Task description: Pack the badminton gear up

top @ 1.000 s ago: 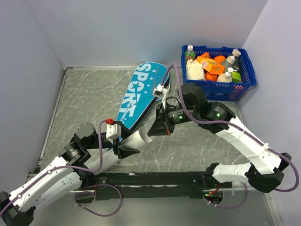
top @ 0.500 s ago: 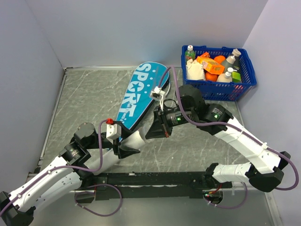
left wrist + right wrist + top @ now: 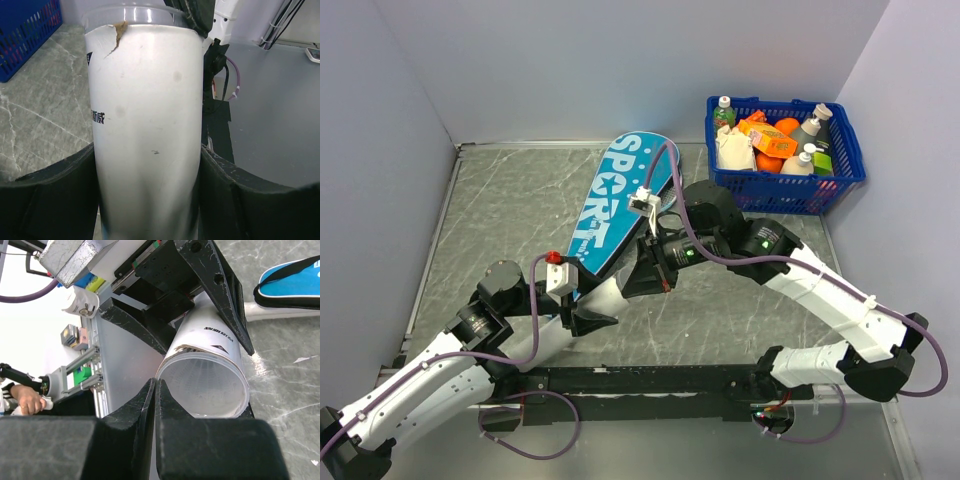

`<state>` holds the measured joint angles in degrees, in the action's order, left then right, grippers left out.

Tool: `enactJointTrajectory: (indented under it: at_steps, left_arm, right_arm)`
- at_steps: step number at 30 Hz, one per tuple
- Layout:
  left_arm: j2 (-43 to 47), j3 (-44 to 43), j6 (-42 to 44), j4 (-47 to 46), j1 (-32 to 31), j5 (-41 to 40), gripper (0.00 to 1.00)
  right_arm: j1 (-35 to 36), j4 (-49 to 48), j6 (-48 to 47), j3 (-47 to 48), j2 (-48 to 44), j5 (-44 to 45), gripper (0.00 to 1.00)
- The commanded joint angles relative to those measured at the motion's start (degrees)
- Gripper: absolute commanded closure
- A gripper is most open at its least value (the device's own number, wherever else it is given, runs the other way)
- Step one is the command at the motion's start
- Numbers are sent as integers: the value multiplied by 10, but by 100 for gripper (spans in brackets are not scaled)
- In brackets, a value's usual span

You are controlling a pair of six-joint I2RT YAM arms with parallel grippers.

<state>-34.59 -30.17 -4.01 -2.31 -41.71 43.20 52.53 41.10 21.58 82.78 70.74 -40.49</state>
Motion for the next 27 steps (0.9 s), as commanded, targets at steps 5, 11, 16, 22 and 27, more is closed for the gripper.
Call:
enactJointTrajectory:
  at_steps: [5,11,16,22,27]
  left_arm:
    - [5,6,14,-22,-3,6,99]
    - [6,6,14,-21,-3,6,99]
    - [6,6,14,-22,-4,8,99]
    - [11,7,14,-24,-4,12,99]
    - [17,9,12,-27,-5,16,99]
  right_arm:
    - [7,-20,-5,-9,7,-1,83]
    - [11,-28,-1,-17,12,-6,69]
    - [13,-55,12,-27,12,-6,56]
    - [13,-95,37,-38,20,20,49]
    - [5,-134,62,-57,32,50,48]
